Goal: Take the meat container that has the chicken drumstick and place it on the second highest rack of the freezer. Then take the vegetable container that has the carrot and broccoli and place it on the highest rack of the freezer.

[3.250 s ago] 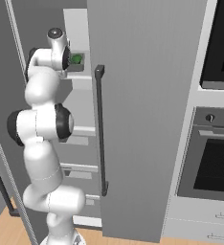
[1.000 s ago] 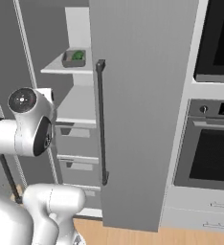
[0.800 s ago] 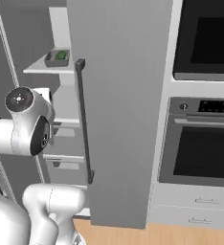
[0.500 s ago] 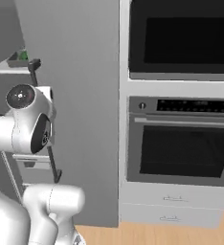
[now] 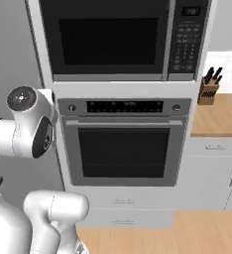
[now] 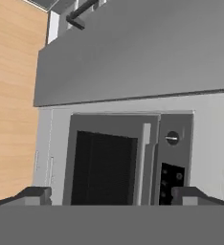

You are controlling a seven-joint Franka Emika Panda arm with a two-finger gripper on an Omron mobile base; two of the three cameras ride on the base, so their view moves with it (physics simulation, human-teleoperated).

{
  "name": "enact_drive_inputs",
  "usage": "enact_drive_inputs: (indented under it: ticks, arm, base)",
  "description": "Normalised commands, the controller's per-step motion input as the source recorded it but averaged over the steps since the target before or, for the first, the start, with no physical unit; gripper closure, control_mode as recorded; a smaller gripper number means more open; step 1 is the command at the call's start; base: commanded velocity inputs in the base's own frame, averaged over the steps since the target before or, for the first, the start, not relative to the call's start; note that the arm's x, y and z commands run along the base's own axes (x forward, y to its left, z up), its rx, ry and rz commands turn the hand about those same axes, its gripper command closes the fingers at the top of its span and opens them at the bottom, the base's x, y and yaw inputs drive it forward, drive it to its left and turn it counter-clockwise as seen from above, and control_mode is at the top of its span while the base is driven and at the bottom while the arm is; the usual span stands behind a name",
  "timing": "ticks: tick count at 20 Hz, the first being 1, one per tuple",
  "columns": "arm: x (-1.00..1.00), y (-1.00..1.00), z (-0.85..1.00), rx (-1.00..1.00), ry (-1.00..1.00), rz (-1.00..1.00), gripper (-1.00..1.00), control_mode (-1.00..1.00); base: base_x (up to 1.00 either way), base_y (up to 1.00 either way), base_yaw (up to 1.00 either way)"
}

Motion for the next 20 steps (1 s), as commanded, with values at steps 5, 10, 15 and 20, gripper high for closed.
enact_drive_inputs:
  ticks: [5,10,15,20]
  arm:
    - [0.0,0.0,0.0,0.0,0.0,0.0,-1.0,1.0]
    - [0.0,0.0,0.0,0.0,0.0,0.0,-1.0,1.0]
    - [0.0,0.0,0.0,0.0,0.0,0.0,-1.0,1.0]
    - [0.0,0.0,0.0,0.0,0.0,0.0,-1.0,1.0]
  base:
    - [0.52,-1.0,-0.15]
    - [0.52,-1.0,-0.11]
    - [0.52,-1.0,-0.11]
    - [0.64,-1.0,-0.08]
